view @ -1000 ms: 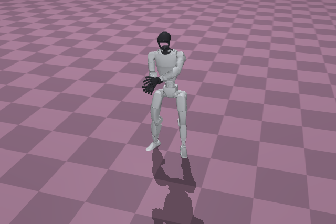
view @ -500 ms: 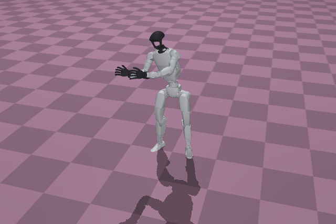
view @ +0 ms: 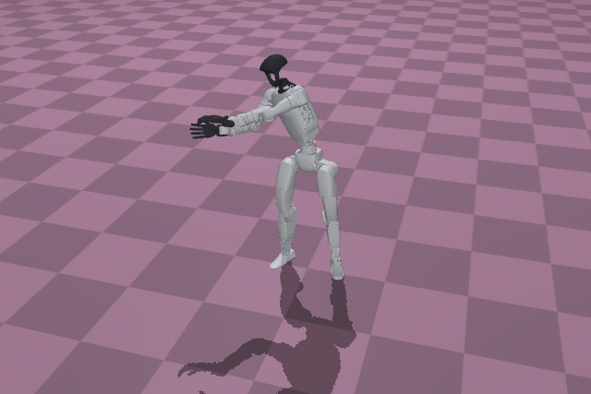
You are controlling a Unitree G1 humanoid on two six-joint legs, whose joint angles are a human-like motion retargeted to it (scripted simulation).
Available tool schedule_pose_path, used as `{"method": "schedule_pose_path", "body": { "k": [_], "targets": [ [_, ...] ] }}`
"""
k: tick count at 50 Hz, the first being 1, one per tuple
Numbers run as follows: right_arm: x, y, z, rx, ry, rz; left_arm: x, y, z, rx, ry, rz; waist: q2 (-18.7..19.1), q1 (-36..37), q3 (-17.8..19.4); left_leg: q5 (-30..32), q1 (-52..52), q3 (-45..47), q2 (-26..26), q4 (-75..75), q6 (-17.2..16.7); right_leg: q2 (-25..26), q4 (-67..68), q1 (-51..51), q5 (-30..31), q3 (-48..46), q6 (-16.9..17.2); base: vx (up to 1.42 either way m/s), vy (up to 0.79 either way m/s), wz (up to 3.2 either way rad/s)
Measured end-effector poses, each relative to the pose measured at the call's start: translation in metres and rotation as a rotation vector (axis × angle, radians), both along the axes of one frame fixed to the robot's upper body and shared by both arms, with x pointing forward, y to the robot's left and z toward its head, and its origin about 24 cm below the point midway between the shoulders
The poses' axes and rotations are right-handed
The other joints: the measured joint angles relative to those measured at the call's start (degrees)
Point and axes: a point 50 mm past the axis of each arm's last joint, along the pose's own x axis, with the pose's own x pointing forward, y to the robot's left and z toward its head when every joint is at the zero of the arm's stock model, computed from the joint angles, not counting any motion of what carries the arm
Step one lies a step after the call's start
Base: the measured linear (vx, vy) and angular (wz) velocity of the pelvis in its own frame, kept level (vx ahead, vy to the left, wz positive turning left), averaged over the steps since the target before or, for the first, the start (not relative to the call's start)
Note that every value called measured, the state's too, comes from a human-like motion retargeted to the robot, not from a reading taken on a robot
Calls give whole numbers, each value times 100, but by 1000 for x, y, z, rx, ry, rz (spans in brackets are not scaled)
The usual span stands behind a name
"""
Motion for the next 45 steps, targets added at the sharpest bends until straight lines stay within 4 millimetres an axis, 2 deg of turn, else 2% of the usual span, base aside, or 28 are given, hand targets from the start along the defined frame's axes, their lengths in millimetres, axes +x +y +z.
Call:
{"method": "schedule_pose_path", "body": {
  "k": [6, 10, 13, 18, 23, 26, 30, 35, 40, 45],
  "targets": [
    [-12, -9, 12, -139, -77, -63, -5, 8, 5, -126, 1, -93, -118, 190, -138, -40, 33, -82, 7, 29, 4, -18, 46, 70, -38, -71, -28, 0, 0, 0],
    [-23, -16, 26, -317, -121, -100, -16, 20, 10, -318, 51, -229, -266, 517, -343, -107, 74, -178, 48, 80, 28, -9, 83, 174, -91, -160, -61, 3, 1, 20],
    [-31, -20, 30, -479, -128, -125, -25, 32, 7, -495, 145, -355, -433, 845, -498, -173, 114, -260, 93, 131, 50, 11, 100, 277, -133, -240, -80, 4, 0, 23],
    [-44, -26, 21, -780, -87, -154, -33, 60, -15, -714, 289, -472, -785, 1443, -674, -284, 159, -418, 168, 219, 78, 43, 117, 448, -195, -394, -84, 3, 0, 27],
    [-53, -27, -9, -934, -1, -106, -33, 94, -56, -897, 427, -459, -1147, 1990, -700, -341, 135, -604, 207, 266, 105, 53, 114, 562, -221, -575, -77, 1, 1, 33],
    [-55, -26, -31, -908, 51, -28, -32, 115, -86, -998, 506, -406, -1327, 2255, -664, -338, 89, -720, 208, 253, 114, 50, 99, 592, -216, -690, -76, -1, 3, 36],
    [-57, -22, -59, -774, 104, 93, -33, 140, -122, -1098, 582, -311, -1499, 2533, -588, -301, 14, -859, 187, 192, 111, 36, 71, 596, -194, -834, -75, -2, 4, 34],
    [-60, -18, -86, -628, 166, 229, -36, 165, -152, -1158, 646, -212, -1599, 2750, -505, -249, -71, -980, 145, 110, 89, 6, 51, 568, -167, -963, -78, -3, 5, 25],
    [-60, -25, -87, -611, 174, 263, -35, 191, -157, -1218, 653, -169, -1629, 2819, -459, -225, -120, -1040, 102, 75, 58, -37, 59, 543, -156, -1027, -81, -2, 5, 13],
    [-56, -42, -77, -467, 153, 244, -29, 222, -150, -1382, 601, -103, -1621, 2813, -437, -229, -116, -1044, 72, 78, 41, -72, 70, 548, -155, -1033, -108, 0, 0, 0]
  ]
}}
